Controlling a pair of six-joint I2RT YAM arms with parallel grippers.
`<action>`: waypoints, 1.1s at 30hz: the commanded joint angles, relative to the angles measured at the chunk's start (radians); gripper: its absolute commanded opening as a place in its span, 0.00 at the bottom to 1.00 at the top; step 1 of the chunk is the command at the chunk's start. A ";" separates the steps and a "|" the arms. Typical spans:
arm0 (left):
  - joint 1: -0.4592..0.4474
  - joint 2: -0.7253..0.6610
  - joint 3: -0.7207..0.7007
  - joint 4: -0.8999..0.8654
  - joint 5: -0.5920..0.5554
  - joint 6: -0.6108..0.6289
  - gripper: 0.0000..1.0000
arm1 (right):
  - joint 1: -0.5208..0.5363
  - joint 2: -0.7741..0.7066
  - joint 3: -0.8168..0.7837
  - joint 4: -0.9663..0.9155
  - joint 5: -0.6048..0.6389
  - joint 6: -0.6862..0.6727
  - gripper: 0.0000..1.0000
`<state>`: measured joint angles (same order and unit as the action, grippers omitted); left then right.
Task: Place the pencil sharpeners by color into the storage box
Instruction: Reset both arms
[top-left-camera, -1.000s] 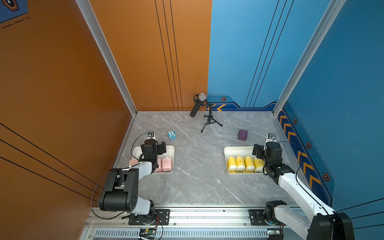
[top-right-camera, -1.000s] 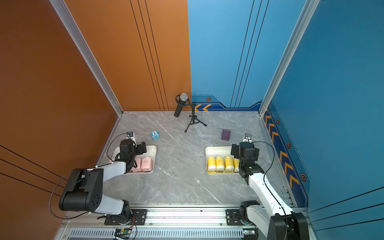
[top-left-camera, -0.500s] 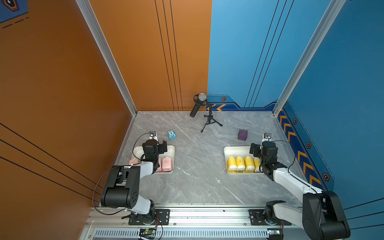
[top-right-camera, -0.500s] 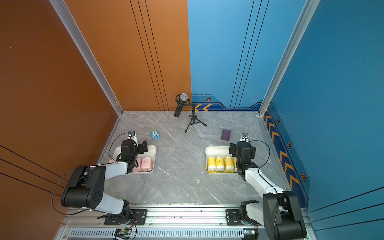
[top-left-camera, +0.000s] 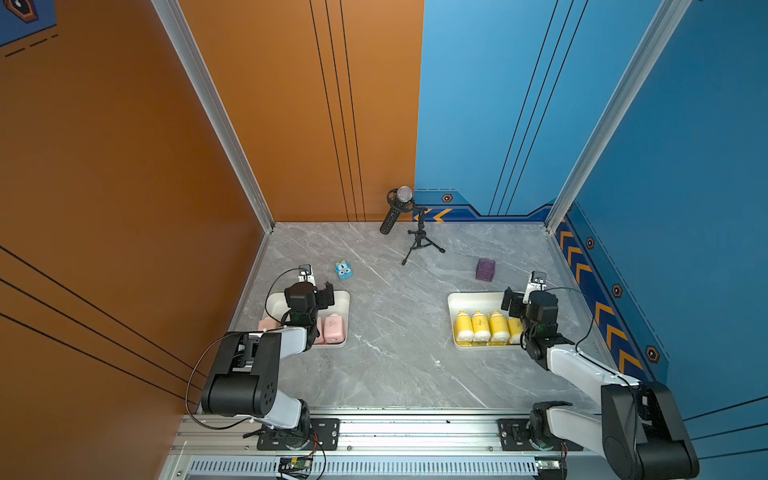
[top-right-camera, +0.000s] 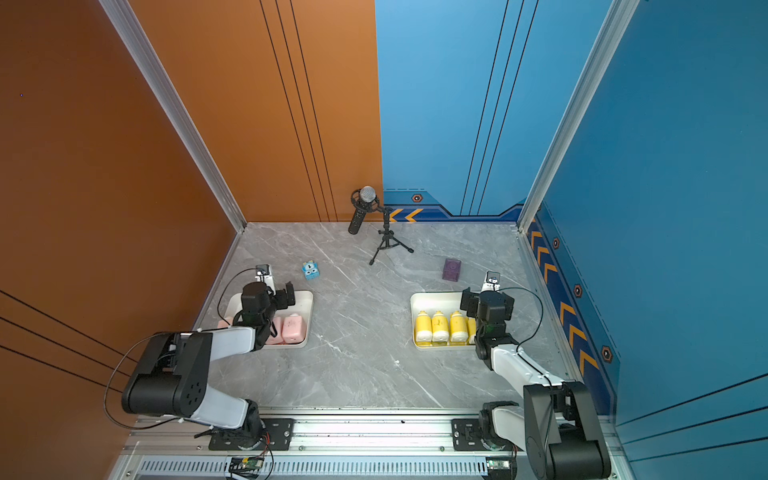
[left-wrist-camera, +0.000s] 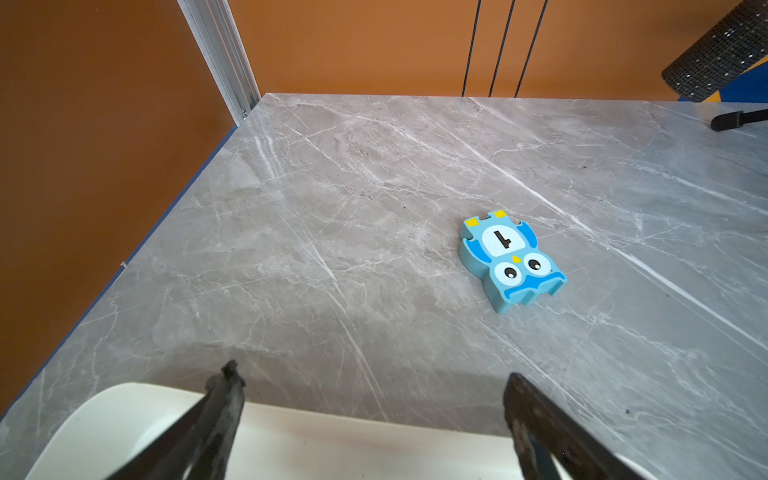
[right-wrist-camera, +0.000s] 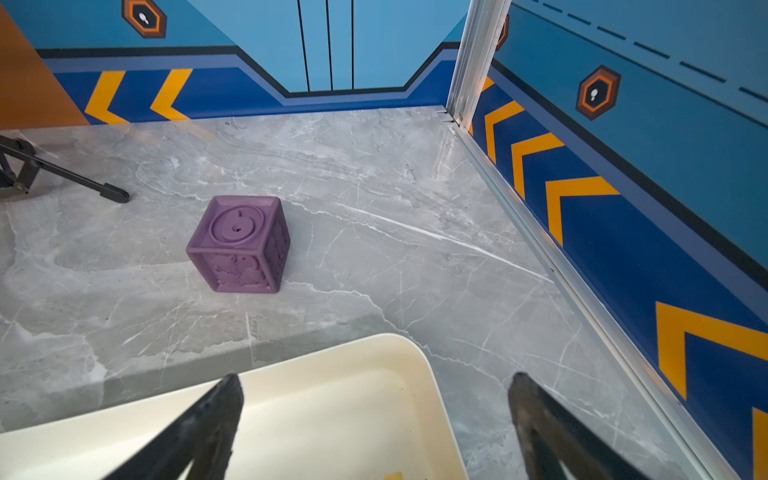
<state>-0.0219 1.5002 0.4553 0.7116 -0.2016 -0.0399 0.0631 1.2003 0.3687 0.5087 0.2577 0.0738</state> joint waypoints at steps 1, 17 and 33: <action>-0.007 0.010 -0.031 0.055 0.024 0.025 0.98 | -0.008 0.027 -0.013 0.091 -0.021 -0.012 1.00; -0.007 0.036 -0.077 0.165 0.027 0.029 0.98 | -0.012 0.122 -0.035 0.246 -0.067 -0.019 1.00; -0.008 0.044 -0.070 0.164 0.033 0.032 0.98 | -0.010 0.229 -0.032 0.337 -0.086 -0.032 1.00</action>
<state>-0.0219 1.5318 0.3878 0.8650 -0.1902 -0.0216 0.0578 1.3998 0.3466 0.7895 0.1829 0.0589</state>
